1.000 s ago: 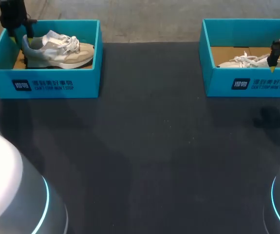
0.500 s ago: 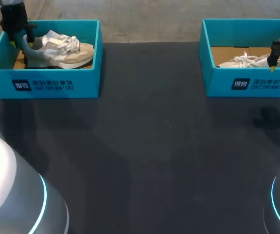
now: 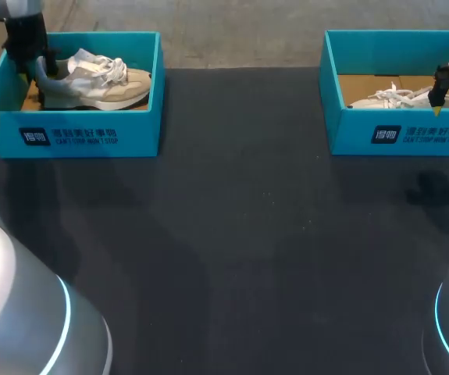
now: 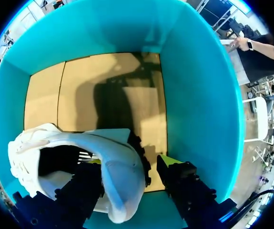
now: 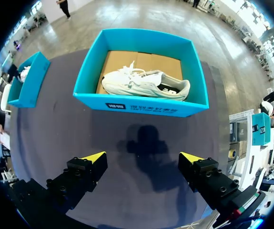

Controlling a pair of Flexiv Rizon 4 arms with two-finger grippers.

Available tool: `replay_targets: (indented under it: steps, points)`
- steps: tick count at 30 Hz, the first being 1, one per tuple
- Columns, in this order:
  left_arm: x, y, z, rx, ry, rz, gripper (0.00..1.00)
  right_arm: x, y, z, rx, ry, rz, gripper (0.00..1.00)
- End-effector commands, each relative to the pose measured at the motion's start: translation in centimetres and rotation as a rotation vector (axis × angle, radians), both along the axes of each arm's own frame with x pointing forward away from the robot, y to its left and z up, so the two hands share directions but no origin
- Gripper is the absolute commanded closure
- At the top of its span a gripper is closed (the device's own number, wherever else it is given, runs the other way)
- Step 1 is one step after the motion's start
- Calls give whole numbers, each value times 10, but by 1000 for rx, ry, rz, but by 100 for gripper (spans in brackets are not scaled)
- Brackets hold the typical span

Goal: Take the shoe out of the shoebox, open the shoe tongue, remove and reinsert the insole, then place the shoe into the shoebox

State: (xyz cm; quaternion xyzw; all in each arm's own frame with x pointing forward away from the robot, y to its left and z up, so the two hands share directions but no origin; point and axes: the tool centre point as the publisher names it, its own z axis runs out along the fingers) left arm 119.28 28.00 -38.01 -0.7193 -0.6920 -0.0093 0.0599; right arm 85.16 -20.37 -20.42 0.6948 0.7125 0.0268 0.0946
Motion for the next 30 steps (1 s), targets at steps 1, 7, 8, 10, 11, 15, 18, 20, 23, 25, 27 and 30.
replay_targets:
  steps: [1, 7, 8, 10, 11, 15, 18, 20, 23, 25, 27, 30]
  points:
    - [12, 4, -8, 4, 79, 7, 41, -1, 0, -1, -1, -2, -1, 0]
    - [11, 5, -15, 18, 92, 12, 48, -1, 0, -1, -1, -2, -1, 0]
    - [11, 6, -15, 20, 94, 13, 48, -1, 0, -1, -1, -2, -1, 0]
    - [12, 6, -18, 24, 102, 18, 49, -1, 0, -1, -1, -2, -1, 0]
    - [12, 6, -18, 25, 103, 20, 51, -1, 0, -1, -1, -2, -1, 0]
    - [13, 7, -16, 23, 107, 21, 54, -1, 0, -1, -1, -2, -1, 0]
    - [13, 8, -11, 16, 103, 17, 60, -1, 0, -1, -1, -2, -1, 0]
    - [13, 9, -10, 14, 102, 15, 69, -1, 0, -1, -1, -2, -1, 0]
    - [12, 11, -3, 9, 96, 8, 96, -1, 0, -1, -1, -2, -1, 0]
    - [11, 11, 2, 3, 90, 1, 100, -1, 0, -1, -1, -2, -1, 0]
    - [10, 12, 6, 4, 82, -3, 100, -1, 0, -1, -1, -2, -1, 0]
    - [8, 11, 16, 10, 76, -14, 100, -1, 0, -1, -1, -2, -1, 0]
